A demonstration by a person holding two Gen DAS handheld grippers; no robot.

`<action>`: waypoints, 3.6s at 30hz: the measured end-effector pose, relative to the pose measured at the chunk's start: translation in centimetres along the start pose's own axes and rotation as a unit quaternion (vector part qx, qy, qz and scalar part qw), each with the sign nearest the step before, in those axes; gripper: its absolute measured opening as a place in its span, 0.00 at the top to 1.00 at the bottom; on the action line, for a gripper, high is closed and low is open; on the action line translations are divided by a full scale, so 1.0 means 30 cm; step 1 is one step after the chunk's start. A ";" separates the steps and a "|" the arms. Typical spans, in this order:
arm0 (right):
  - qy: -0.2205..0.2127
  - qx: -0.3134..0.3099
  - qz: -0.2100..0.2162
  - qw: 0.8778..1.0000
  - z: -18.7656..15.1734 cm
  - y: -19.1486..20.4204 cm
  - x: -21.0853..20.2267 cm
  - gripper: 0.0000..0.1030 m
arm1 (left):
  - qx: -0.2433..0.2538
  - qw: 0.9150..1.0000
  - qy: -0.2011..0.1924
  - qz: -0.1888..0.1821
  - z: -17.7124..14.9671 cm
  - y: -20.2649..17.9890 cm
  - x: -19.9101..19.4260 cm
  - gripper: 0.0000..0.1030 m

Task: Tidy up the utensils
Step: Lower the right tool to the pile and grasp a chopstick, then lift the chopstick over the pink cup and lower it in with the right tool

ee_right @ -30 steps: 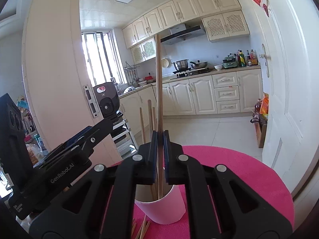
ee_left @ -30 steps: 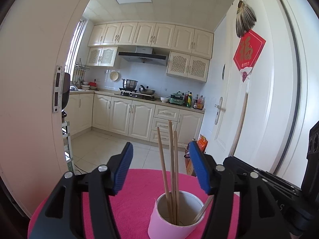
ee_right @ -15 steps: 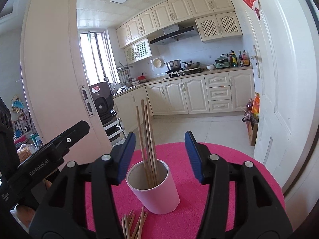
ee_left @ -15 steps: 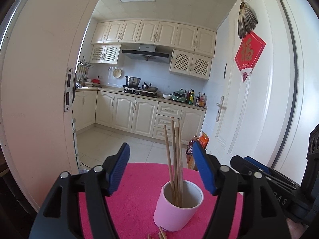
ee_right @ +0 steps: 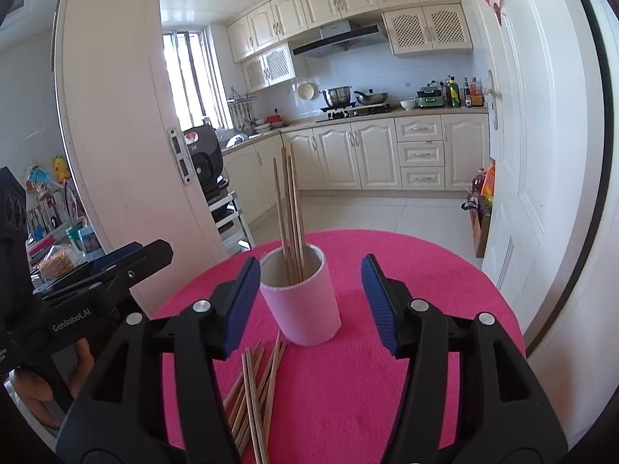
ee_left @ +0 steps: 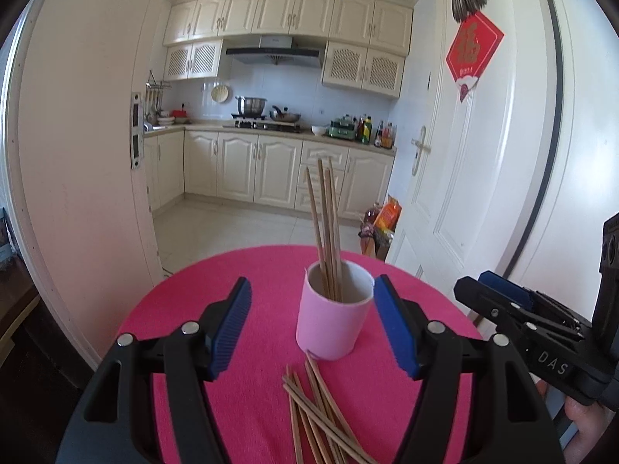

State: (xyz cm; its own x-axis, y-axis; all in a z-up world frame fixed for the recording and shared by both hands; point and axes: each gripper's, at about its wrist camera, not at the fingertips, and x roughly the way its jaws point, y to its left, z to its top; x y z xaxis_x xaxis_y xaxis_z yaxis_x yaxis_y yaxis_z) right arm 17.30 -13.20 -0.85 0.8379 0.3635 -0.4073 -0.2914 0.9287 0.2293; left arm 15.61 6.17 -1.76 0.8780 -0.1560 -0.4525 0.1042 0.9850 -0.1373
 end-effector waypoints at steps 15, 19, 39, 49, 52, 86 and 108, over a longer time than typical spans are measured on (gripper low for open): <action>0.156 -0.028 -0.013 0.987 -0.197 -0.019 0.003 0.44 | -0.002 0.962 0.272 -0.002 -0.289 0.023 0.165 0.37; 0.171 -0.026 -0.017 0.985 -0.204 -0.027 0.003 0.44 | -0.006 0.956 0.292 -0.004 -0.319 0.031 0.187 0.40; 0.239 -0.041 0.002 0.970 -0.229 0.011 0.124 0.44 | -0.002 0.939 0.342 0.039 -0.355 0.077 0.278 0.72; 0.318 -0.027 0.043 0.947 -0.239 0.090 0.300 0.67 | -0.049 0.945 0.323 0.032 -0.339 0.131 0.277 0.93; 0.337 -0.030 0.040 0.940 -0.251 0.108 0.349 0.67 | -0.065 0.948 0.311 0.024 -0.335 0.151 0.251 0.93; 0.153 -0.092 0.027 0.984 -0.130 0.107 0.123 0.95 | -0.055 0.991 0.122 0.027 -0.154 0.157 0.074 0.93; -0.037 -0.029 0.093 0.995 0.137 0.001 -0.013 0.95 | -0.039 0.993 -0.104 -0.044 0.049 0.005 0.044 0.93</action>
State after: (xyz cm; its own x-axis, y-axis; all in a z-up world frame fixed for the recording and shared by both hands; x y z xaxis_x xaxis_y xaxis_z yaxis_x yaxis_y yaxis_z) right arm 18.87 -13.62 2.96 0.7973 0.5256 -0.2967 -0.4696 0.8491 0.2420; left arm 17.49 6.23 -1.07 0.9453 -0.2139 -0.2461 0.1545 0.9584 -0.2398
